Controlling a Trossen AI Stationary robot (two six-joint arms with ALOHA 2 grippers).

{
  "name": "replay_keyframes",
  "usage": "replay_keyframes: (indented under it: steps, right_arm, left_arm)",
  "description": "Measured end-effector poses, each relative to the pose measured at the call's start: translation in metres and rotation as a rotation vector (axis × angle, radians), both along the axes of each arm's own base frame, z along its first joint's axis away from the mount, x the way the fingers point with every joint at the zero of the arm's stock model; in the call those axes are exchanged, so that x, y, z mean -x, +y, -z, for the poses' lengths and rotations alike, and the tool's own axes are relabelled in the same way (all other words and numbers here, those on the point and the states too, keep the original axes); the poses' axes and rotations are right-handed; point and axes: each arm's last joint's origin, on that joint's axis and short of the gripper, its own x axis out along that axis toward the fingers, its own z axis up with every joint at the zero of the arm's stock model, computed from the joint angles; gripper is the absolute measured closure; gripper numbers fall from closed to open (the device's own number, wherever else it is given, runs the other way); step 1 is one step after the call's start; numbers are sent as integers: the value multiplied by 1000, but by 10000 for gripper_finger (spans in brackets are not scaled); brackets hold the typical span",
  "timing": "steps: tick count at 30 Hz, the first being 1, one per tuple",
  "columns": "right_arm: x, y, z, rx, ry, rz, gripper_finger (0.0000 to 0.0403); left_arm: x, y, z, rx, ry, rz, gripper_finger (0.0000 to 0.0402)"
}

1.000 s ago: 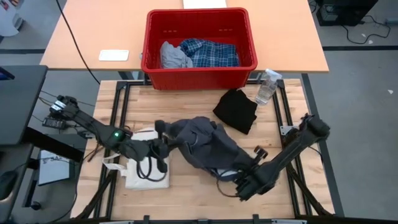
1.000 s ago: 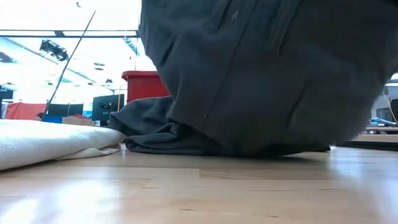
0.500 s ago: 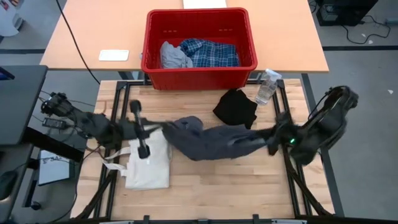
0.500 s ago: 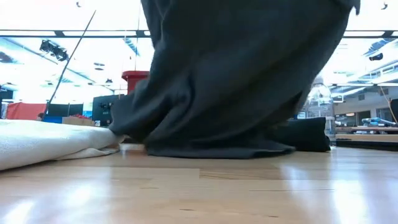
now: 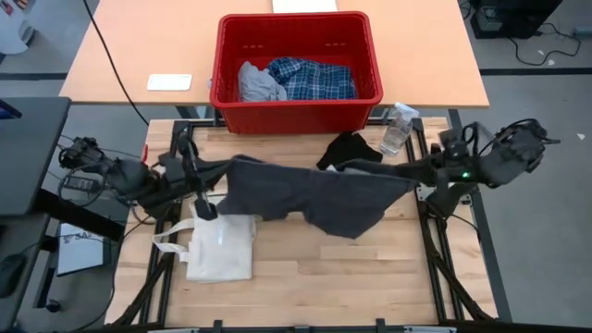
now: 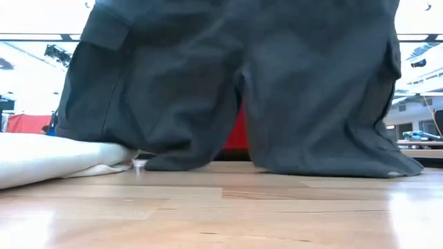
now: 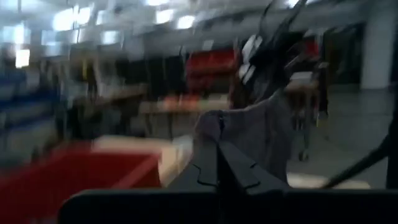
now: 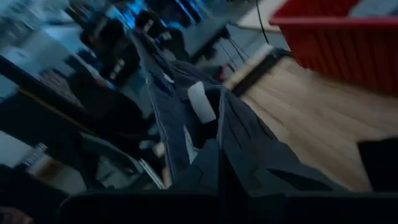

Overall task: Fold Laundry from Bin
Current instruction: Fold the gray shorts

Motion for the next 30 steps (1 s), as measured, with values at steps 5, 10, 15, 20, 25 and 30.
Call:
replay_keyframes:
  steps: [5,10,15,20,25,30]
  right_arm:
    - [-23,13,29,-70,273,-33,396]
    - [-52,48,75,-166,541,-148,396]
    - [-77,82,127,-248,742,-260,396]
    - [-102,91,182,-282,830,-301,396]
    - [-118,81,220,-212,865,-246,352]
    - [-121,62,212,-103,824,-223,272]
  left_arm:
    - [0,-2,30,223,150,-16,401]
    - [-5,-24,68,326,450,217,401]
    - [-17,-53,109,334,688,317,401]
    - [-33,-63,138,351,796,233,401]
    - [-47,-66,161,383,880,131,401]
    - [-53,-71,175,417,940,108,401]
